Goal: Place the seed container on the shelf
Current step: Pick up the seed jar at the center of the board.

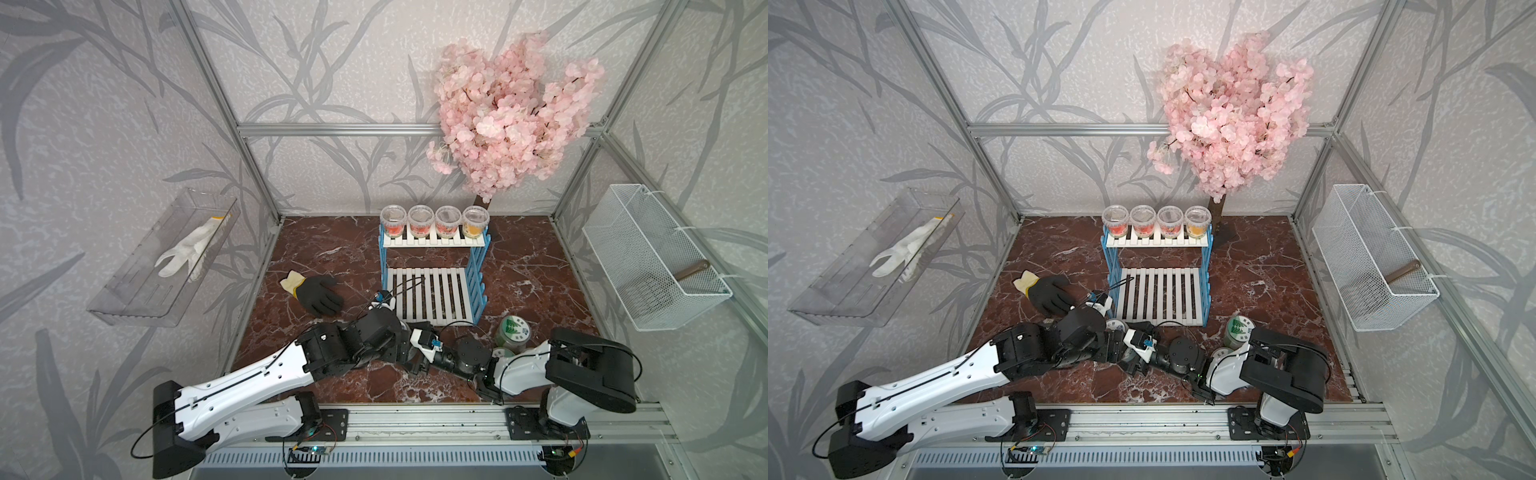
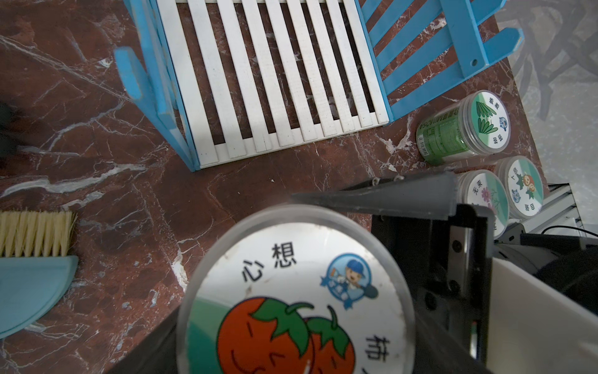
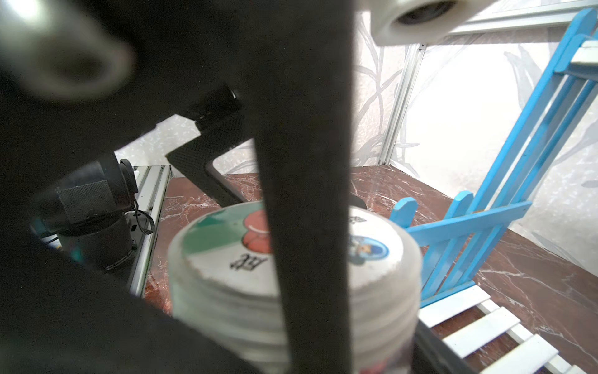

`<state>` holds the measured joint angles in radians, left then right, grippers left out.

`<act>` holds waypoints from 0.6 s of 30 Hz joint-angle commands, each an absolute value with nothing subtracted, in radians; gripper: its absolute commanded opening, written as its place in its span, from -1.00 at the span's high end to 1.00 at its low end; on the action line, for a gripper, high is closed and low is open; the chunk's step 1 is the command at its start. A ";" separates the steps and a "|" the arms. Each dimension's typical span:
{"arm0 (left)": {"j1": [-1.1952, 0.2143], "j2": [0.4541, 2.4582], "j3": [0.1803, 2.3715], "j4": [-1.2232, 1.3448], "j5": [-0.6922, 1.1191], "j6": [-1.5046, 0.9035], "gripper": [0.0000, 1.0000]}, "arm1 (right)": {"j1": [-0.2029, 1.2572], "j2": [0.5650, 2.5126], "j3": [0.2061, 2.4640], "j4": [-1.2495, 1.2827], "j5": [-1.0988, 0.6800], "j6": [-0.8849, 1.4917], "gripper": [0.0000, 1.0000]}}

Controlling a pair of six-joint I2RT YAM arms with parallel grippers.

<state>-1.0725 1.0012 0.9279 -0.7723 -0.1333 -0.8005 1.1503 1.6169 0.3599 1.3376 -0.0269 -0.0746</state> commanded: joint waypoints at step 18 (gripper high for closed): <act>-1.079 0.834 0.814 -0.564 -0.051 -0.785 -0.92 | 1.144 1.635 0.353 1.382 -0.020 0.068 -0.63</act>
